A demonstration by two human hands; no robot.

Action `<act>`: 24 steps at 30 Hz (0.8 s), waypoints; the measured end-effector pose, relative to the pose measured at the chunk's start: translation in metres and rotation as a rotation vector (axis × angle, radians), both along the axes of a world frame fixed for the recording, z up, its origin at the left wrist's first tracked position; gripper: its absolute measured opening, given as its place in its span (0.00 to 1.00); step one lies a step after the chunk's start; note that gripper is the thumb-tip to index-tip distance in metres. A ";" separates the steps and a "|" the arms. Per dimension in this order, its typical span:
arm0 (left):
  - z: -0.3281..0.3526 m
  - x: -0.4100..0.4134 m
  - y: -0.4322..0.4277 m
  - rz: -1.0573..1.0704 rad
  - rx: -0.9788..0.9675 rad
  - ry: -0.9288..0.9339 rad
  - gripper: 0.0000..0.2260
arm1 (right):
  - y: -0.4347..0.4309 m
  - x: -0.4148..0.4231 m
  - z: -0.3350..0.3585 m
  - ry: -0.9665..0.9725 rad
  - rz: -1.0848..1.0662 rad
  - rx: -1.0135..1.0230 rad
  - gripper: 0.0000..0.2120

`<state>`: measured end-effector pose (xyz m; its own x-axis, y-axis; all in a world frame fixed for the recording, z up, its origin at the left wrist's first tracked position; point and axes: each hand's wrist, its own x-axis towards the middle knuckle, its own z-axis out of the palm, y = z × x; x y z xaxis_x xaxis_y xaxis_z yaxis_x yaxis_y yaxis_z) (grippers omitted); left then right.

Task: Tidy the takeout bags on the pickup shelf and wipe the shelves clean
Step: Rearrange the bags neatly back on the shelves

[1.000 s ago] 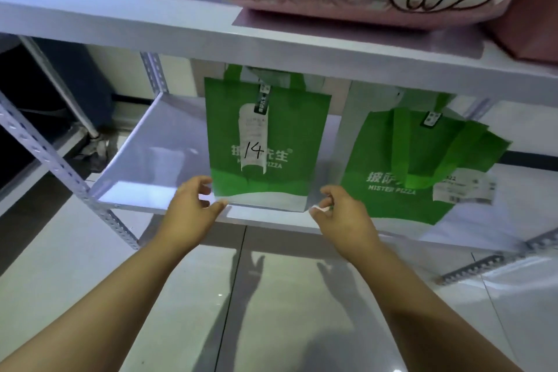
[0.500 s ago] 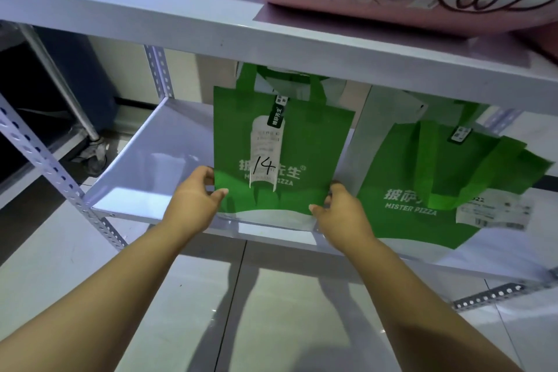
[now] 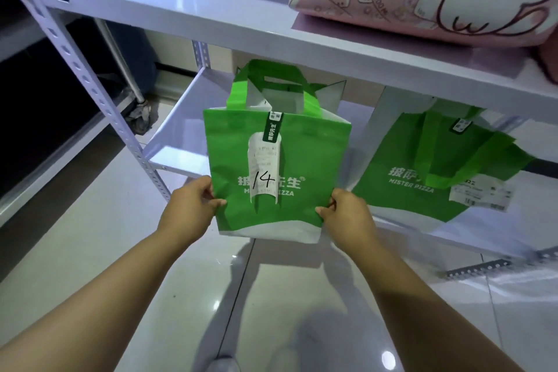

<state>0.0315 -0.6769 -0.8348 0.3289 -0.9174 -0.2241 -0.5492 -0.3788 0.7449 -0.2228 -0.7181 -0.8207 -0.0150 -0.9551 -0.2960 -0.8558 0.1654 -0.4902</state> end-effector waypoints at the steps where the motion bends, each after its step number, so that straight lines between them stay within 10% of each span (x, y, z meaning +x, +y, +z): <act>1: 0.006 0.002 0.012 0.009 0.013 0.010 0.05 | 0.008 0.002 0.006 -0.014 0.007 0.056 0.15; 24: 0.325 0.011 0.269 0.205 0.066 0.047 0.11 | 0.177 0.028 0.319 -0.101 0.350 0.108 0.14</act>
